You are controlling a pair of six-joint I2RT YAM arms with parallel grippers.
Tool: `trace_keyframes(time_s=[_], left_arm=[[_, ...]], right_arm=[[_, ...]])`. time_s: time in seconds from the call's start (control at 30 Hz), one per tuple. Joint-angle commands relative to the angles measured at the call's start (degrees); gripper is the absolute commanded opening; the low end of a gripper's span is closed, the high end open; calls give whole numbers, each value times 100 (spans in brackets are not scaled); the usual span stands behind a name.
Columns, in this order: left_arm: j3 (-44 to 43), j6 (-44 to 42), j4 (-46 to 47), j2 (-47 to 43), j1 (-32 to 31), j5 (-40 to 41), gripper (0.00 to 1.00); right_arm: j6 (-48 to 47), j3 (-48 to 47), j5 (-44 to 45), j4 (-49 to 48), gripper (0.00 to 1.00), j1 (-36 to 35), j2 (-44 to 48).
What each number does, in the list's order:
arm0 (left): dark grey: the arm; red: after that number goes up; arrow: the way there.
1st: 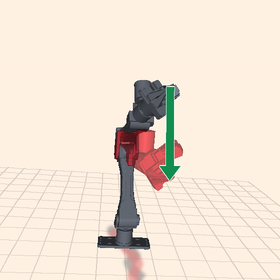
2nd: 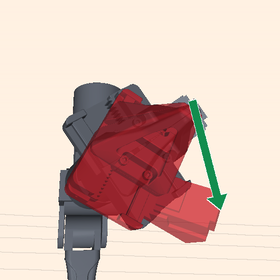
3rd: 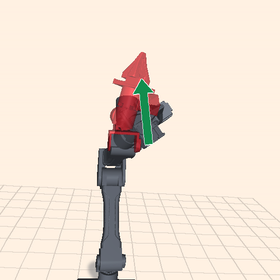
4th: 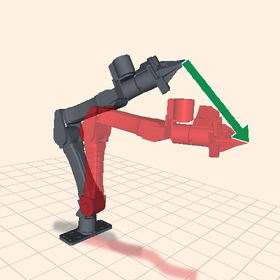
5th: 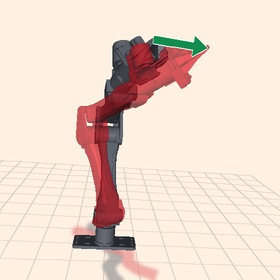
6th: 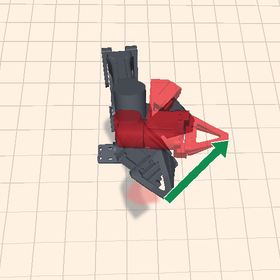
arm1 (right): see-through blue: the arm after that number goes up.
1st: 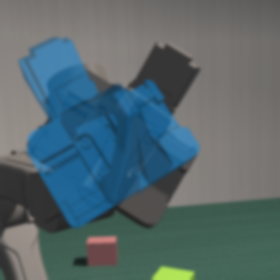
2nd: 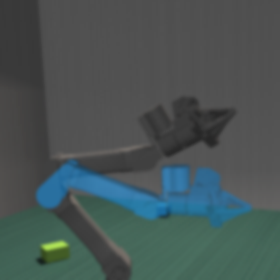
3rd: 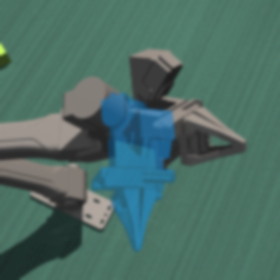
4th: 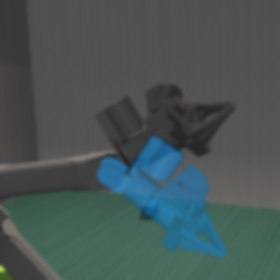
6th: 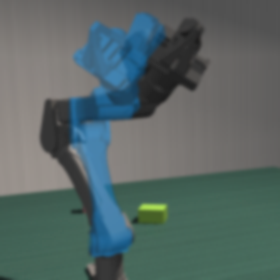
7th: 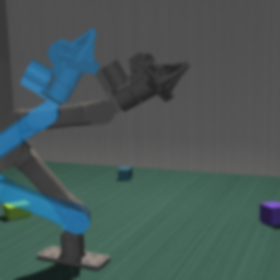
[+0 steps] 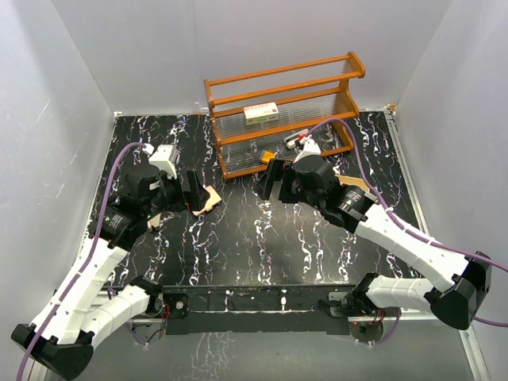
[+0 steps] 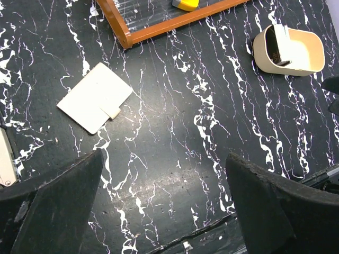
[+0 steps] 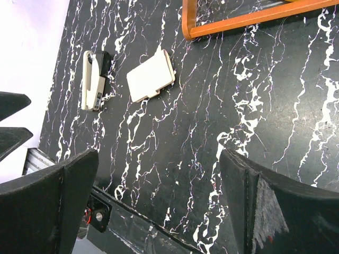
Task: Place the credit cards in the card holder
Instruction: Move the card holder to the center of the board.
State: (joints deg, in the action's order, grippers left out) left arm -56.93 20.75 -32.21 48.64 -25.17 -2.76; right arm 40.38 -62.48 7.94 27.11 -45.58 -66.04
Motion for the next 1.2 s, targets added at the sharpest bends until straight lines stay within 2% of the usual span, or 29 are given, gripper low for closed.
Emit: trace_keyframes(time_s=[0.0,0.33,0.5,0.7,1.0,1.17], left_arm=[[-127,-43,31,-79,38,248,99],[-221,-148,-92,699,38,739,99],[-241,-601,-110,1333,38,686,91],[-666,-712,-80,2472,167,102,83],[-790,-931,495,3869,1015,-351,81],[-878,-992,613,4427,1085,-462,81]], right_arm=[[-71,-117,48,-319,98,32,208],[3,17,94,-308,98,32,278],[-48,134,-43,-469,98,37,311],[-182,207,-310,-769,98,32,410],[-196,366,-407,-907,98,32,585],[-188,505,-405,-1013,98,32,689]])
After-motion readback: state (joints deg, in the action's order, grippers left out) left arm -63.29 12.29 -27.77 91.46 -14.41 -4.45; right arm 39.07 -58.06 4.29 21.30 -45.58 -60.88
